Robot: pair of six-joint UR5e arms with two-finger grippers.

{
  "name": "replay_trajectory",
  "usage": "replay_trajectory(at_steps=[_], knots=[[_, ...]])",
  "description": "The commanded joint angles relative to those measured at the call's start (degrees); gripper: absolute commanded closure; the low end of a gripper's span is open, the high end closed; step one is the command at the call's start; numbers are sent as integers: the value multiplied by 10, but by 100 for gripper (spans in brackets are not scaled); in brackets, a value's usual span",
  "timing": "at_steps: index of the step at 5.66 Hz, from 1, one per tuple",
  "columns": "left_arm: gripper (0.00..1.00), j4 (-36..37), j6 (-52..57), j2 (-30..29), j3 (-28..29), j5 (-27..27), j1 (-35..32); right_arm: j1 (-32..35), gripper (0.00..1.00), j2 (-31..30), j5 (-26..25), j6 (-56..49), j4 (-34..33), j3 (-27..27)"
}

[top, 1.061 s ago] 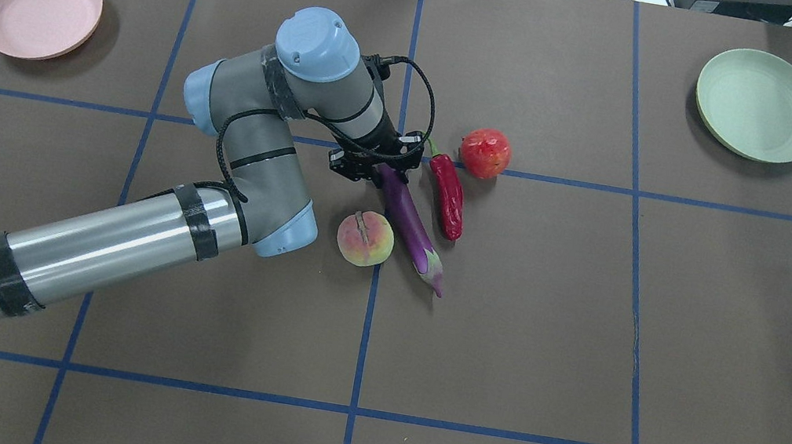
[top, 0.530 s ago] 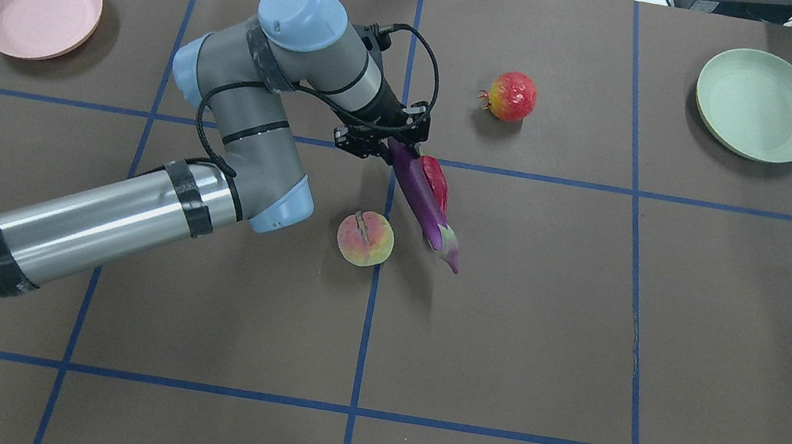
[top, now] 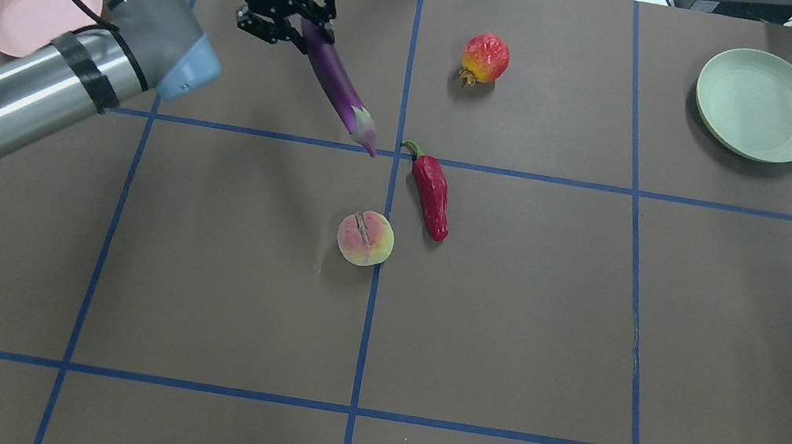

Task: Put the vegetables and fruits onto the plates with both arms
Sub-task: 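Close the left gripper on the eggplant and lift it, then carry the eggplant with the left gripper and lower it onto the pink plate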

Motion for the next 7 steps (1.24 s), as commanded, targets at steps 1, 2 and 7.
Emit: replay_trajectory(at_steps=[1, 2, 7], knots=[[100, 126, 253, 53, 43, -12, -107, -38, 0, 41, -1, 103, 1, 1], [100, 197, 371, 52, 96, 27, -142, -40, 0, 41, -1, 104, 1, 3], [1, 158, 419, 36, 234, 90, -159, -85, 0, 81, -12, 161, 0, -17]])
